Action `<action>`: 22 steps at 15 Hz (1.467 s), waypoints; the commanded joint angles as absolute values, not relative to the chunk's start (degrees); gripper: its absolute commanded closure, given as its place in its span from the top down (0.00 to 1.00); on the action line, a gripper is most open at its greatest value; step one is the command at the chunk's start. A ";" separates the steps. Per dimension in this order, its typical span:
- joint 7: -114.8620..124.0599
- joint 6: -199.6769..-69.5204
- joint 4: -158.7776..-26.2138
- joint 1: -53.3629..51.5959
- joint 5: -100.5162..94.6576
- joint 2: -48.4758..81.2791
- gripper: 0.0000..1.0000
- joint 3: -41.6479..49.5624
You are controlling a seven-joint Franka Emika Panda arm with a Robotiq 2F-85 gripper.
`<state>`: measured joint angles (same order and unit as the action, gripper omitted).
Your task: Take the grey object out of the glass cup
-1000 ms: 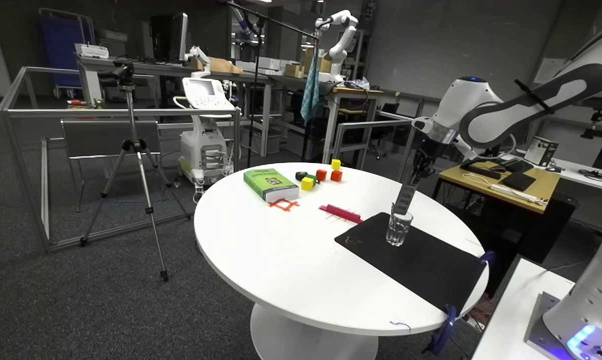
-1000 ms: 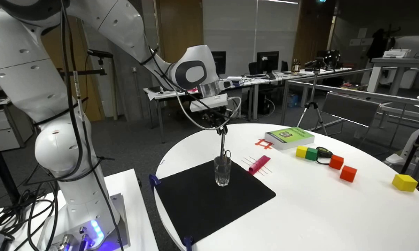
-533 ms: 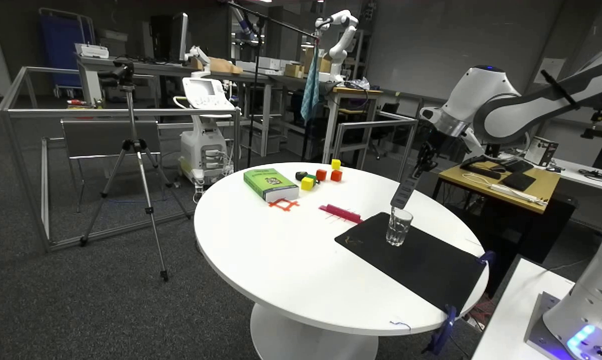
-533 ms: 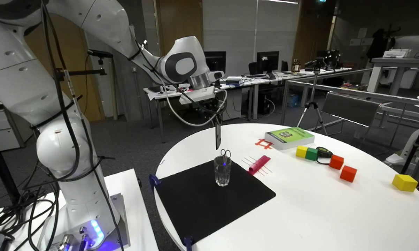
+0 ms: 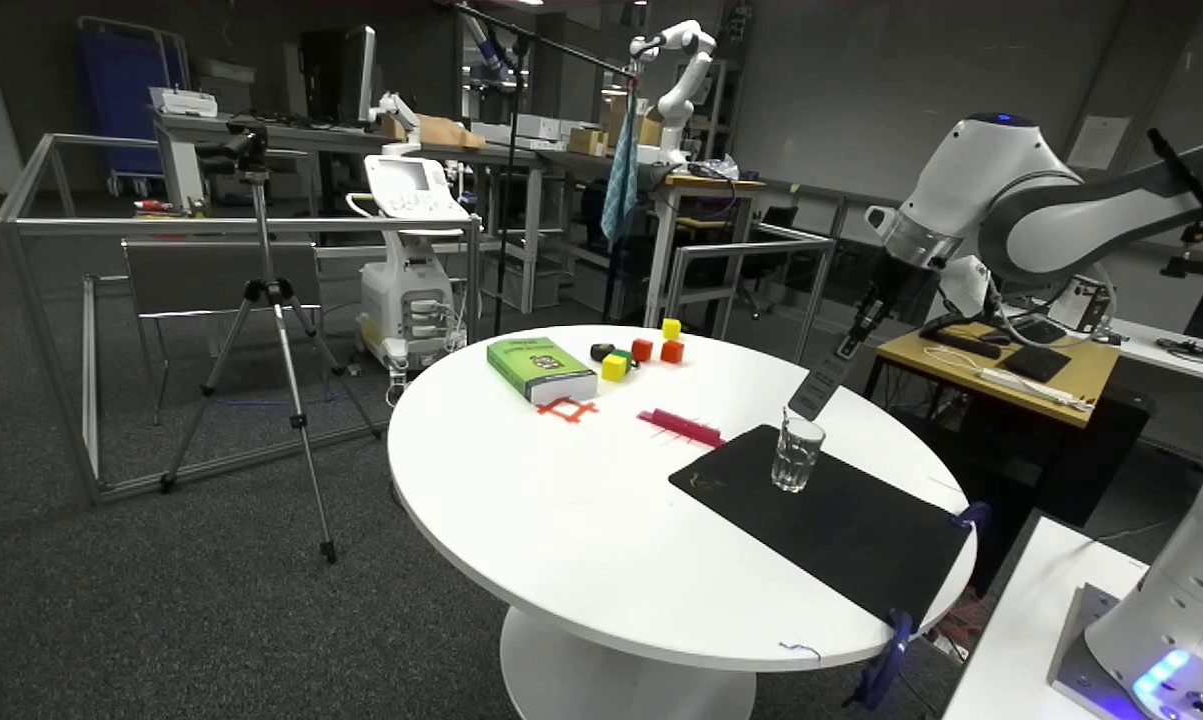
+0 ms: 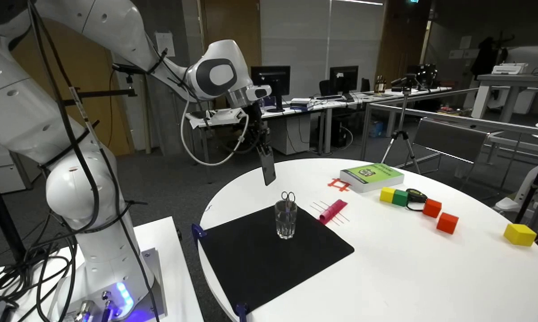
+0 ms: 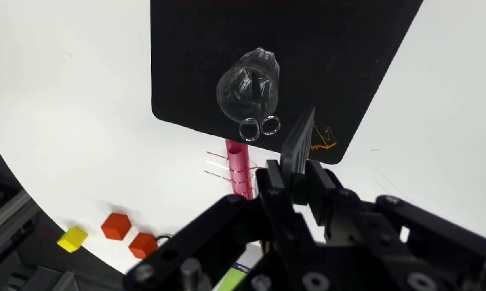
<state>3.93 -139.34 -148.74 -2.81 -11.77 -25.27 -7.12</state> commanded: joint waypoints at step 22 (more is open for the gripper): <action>63.78 -165.59 -156.36 5.57 -9.42 -20.06 0.05 -19.43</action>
